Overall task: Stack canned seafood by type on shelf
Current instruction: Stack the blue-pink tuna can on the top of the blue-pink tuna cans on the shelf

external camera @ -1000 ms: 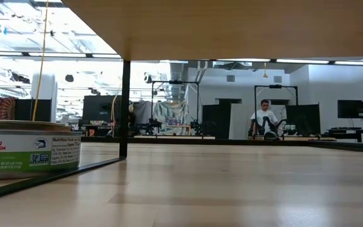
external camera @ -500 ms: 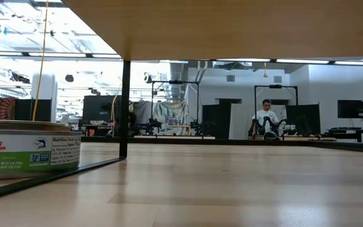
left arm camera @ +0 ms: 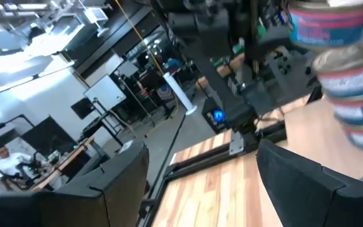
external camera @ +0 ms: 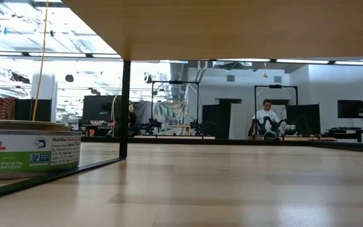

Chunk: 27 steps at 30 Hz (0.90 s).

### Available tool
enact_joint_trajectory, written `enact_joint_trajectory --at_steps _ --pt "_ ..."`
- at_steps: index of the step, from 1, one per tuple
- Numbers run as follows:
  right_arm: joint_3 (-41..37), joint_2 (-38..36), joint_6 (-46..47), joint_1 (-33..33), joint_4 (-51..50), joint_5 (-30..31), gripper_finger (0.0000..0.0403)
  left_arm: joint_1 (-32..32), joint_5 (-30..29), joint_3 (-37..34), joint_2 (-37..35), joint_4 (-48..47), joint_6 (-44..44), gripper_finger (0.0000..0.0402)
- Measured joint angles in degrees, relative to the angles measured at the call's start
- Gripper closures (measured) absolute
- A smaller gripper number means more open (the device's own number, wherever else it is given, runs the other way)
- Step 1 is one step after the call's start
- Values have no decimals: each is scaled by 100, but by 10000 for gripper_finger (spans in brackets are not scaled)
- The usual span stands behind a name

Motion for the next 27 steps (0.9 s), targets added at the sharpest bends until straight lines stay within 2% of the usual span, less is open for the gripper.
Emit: enact_joint_trajectory --at_steps 12,20,27 --pt "0 295 -97 44 469 84 185 -8 -126 0 0 38 -133 118" --pt "0 374 -214 20 394 -56 182 -6 -157 0 0 -51 -216 118" --pt "7 365 -157 18 36 -54 165 -6 -157 0 0 -61 -280 118"
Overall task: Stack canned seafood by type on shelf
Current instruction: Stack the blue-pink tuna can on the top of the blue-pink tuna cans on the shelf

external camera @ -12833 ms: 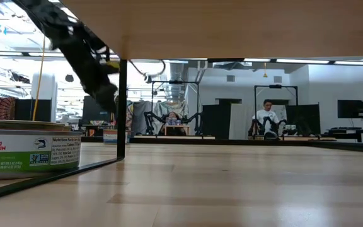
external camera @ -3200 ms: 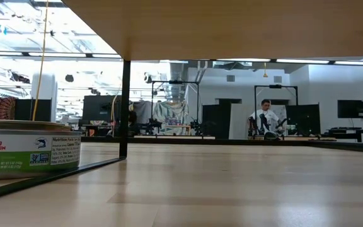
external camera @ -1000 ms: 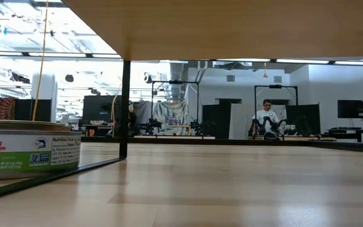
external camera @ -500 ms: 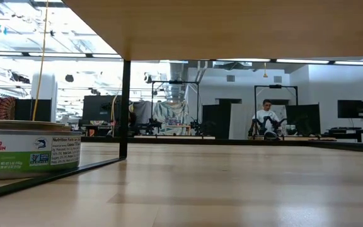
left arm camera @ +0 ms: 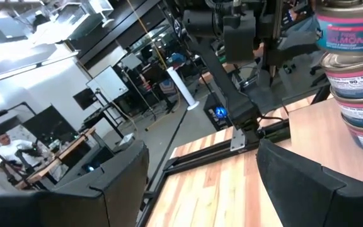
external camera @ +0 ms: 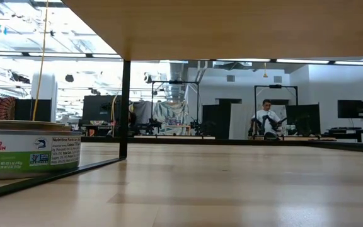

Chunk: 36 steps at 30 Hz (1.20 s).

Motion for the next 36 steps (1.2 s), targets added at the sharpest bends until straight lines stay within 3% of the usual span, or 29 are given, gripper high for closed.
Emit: enact_joint_trajectory --at_steps 12,26,36 --pt "-2 -127 152 -359 -512 -105 134 107 4 0 0 -175 -57 118" --pt "-7 -140 886 -342 -496 -342 132 236 12 0 0 -346 -188 118" --pt "-7 -183 910 -315 -466 -445 132 236 22 0 0 -457 -265 118"
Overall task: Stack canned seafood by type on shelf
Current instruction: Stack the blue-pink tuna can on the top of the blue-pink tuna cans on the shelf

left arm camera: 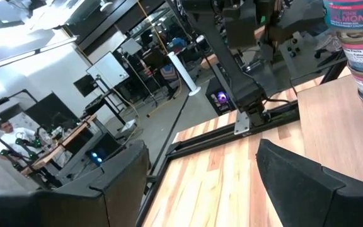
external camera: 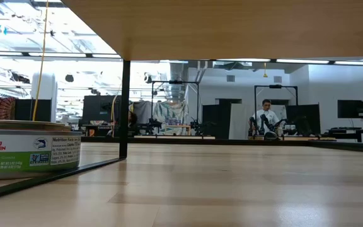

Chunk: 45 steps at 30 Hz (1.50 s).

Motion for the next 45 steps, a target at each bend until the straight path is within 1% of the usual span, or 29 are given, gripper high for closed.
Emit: enact_joint_trajectory --at_steps 1,3,5,7,9,11,16,22,25,26,28,31,34,36,38,39,41,45 --pt "0 -5 -23 9 -6 -93 132 0 17 0 0 0 4 118" --pt "0 -10 -50 -38 -164 -9 132 0 36 0 0 5 -6 118" --pt "0 -9 -184 -71 -290 -211 132 0 44 0 0 2 12 118" --pt "0 -82 -226 -127 -478 -86 132 0 44 0 0 5 0 118" --pt "0 -188 -388 -212 -566 -223 132 0 44 0 0 6 11 118" --pt "0 -287 -376 -290 -806 69 132 0 42 0 0 0 2 118" --pt "0 -344 -496 -325 -829 215 132 0 42 0 0 -2 4 118" --pt "0 -374 -632 -303 -844 68 132 0 39 0 0 0 -12 118" --pt "0 -594 -972 -405 -862 95 132 -4 82 0 0 -15 -84 118" --pt "2 -681 -1181 -463 -902 223 132 -15 145 0 0 -24 -92 118" --pt "2 -825 -1805 -643 -1099 755 132 -43 313 0 0 -24 -126 118" --pt "2 -955 -2973 -931 -1517 2044 132 -66 355 -3 -20 -54 -161 118" --pt "1 -1015 -3933 -1218 -1895 3305 132 61 452 -239 -256 -32 -416 118" --pt "-10 -1003 -4322 -1374 -1904 4020 132 230 725 -487 -462 24 -770 118" --pt "-11 -922 -4681 -1506 -1862 4717 132 363 737 -761 -732 -267 -1165 118" --pt "-12 -862 -4868 -1569 -1840 4961 132 414 669 -886 -874 -455 -1353 118" --pt "-13 -706 -5137 -1746 -1827 5083 132 471 479 -1045 -1206 -1024 -1824 118" --pt "-14 -149 -5509 -2106 -1681 4954 132 483 233 -1106 -1846 -2638 -3135 118"
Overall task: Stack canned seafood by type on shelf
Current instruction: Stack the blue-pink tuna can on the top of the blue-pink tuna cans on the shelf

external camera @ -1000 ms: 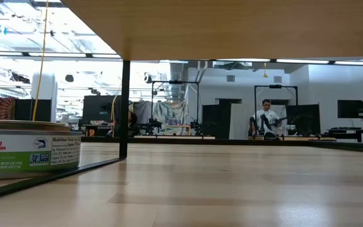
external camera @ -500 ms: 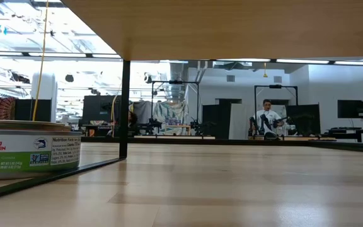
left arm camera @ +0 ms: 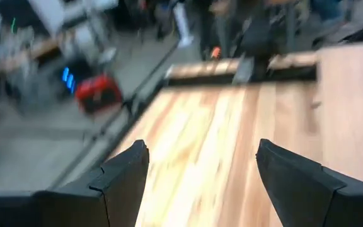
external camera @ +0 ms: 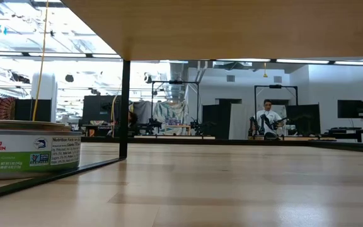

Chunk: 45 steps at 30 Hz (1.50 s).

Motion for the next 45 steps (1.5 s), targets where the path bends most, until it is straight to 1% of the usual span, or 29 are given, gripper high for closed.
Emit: enact_joint_trajectory --at_steps 2,3,5,7,9,11,14,18,20,23,26,31,33,35,37,39,40,44,45 --pt "-10 329 -274 -139 160 -67 132 7 -152 0 -255 -927 -841 118" --pt "-14 465 -403 -251 263 -242 132 37 -169 0 -360 -1405 -1313 118" --pt "-13 703 -738 -487 649 -827 132 128 -104 -2 -489 -2300 -2272 118" --pt "-10 932 -1065 -683 1097 -1157 132 238 234 -4 -518 -3203 -3197 118" --pt "-10 1150 -1243 -846 1484 -1209 132 319 653 -7 -453 -3908 -3833 118" --pt "-10 1333 -1442 -959 1776 -1211 132 337 983 -7 -358 -4484 -4263 118" --pt "-18 1523 -1739 -970 2426 -1200 132 299 1313 -7 -150 -5052 -4574 118" --pt "-250 1716 -1996 -976 3336 -1298 132 247 1414 -7 257 -5550 -4801 118" --pt "-379 1757 -2011 -1082 3425 -1499 132 219 1432 -7 475 -5677 -4860 118" --pt "-418 1696 -2007 -1230 3411 -1595 132 216 1469 -7 819 -5671 -4821 118" --pt "-425 1491 -2045 -1274 3381 -1621 132 282 1639 -7 1195 -5596 -4626 118" --pt "-426 1023 -2241 -1199 3507 -1641 132 494 1557 -7 1791 -5413 -4390 118" --pt "-427 813 -2339 -1167 3513 -1641 132 617 1332 -7 1968 -5272 -4263 118" --pt "-425 608 -2422 -1164 3514 -1641 132 806 1089 -5 2104 -4934 -3995 118" --pt "-425 404 -2500 -1162 3506 -1640 132 1031 814 -2 2243 -4457 -3589 118" --pt "-425 215 -2558 -1149 3512 -1640 132 1276 388 -2 2386 -3931 -3052 118" --pt "-425 133 -2597 -1132 3502 -1639 132 1424 87 -2 2477 -3647 -2708 118" --pt "-427 -143 -2651 -1002 3237 -1641 132 1957 -1960 -4 2733 -2461 -1456 118" --pt "-425 -226 -2625 -960 3116 -1641 132 2034 -2267 -4 2720 -2229 -1214 118"
